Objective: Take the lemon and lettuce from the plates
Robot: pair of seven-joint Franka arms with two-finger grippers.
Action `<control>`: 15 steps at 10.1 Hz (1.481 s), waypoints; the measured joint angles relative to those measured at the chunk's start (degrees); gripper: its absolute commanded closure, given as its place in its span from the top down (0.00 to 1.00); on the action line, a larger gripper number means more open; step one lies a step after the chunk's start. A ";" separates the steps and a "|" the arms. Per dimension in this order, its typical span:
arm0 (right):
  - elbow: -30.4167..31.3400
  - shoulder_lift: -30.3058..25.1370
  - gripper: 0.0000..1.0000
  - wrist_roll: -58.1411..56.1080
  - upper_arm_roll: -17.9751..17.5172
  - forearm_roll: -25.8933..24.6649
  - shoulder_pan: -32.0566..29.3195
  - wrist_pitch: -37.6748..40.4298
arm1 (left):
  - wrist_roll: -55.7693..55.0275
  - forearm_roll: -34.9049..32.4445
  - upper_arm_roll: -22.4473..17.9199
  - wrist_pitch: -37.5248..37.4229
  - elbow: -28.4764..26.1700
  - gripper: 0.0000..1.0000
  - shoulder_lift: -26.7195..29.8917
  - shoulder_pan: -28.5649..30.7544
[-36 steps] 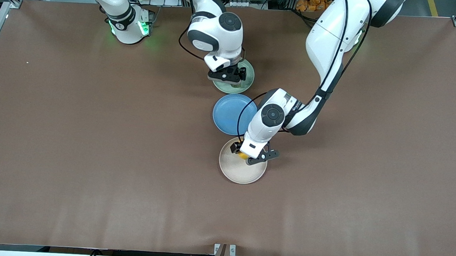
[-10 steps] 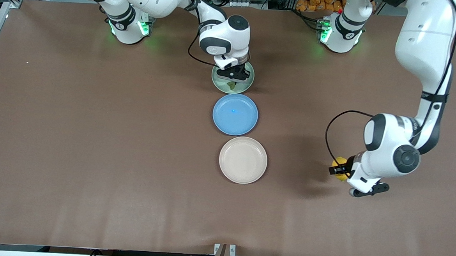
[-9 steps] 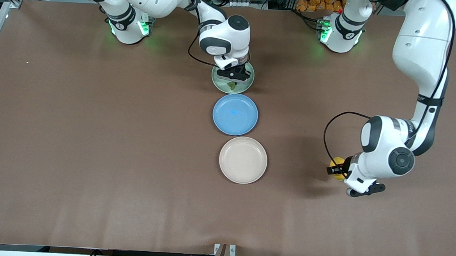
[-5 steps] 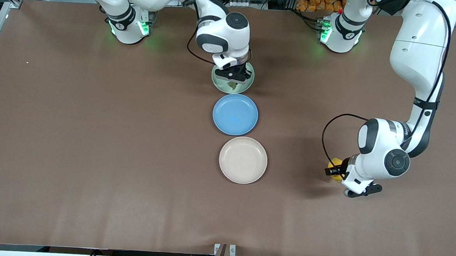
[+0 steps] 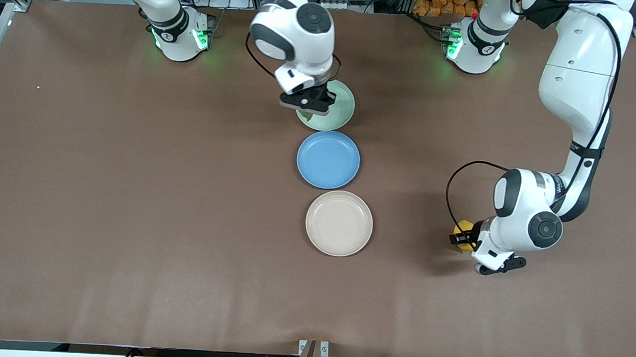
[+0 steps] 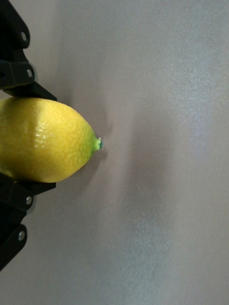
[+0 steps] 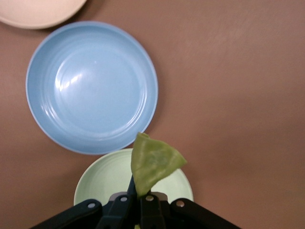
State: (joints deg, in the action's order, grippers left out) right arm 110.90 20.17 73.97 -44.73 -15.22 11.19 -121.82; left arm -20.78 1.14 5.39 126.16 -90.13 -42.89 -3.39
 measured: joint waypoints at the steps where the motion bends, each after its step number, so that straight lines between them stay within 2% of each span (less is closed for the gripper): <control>1: -0.02 -2.20 0.00 -5.48 0.09 2.85 -2.83 2.43 | -0.04 0.20 0.01 0.04 0.04 0.00 -0.17 0.11; 3: -0.07 -6.58 0.00 -15.71 1.71 7.72 -7.13 8.45 | -0.16 0.27 0.06 0.03 0.04 0.00 -0.17 0.19; 5: -0.07 -10.32 0.00 -25.21 7.58 10.11 -8.25 12.87 | -0.17 0.29 0.09 0.03 0.03 0.00 -0.17 0.23; 6: -0.06 -11.48 0.00 -29.16 10.93 10.44 -8.48 13.70 | -0.17 0.30 0.10 0.02 0.02 0.70 -0.17 0.27; 7: -0.04 -12.23 0.00 -33.54 14.75 10.59 -8.60 13.98 | -0.17 0.29 0.10 0.02 0.01 1.00 -0.17 0.28; 10: -0.04 -13.18 0.00 -46.69 26.24 10.79 -8.89 14.07 | 0.15 -0.22 0.07 0.34 0.37 1.00 -0.04 0.27; 12: -0.03 -13.60 0.00 -54.61 32.55 10.93 -8.99 14.07 | 0.17 -2.87 0.13 0.32 1.63 1.00 2.35 0.20; 15: 0.28 -13.69 0.00 -63.25 39.59 11.10 -9.47 13.75 | 0.17 -6.02 0.09 -5.27 2.79 1.00 13.44 0.30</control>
State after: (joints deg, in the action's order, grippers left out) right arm 111.18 6.47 10.72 -5.14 -4.12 1.72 -108.07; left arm -20.60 -4.88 5.48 120.89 -87.34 -29.46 -3.08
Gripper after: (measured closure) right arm 0.978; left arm 0.000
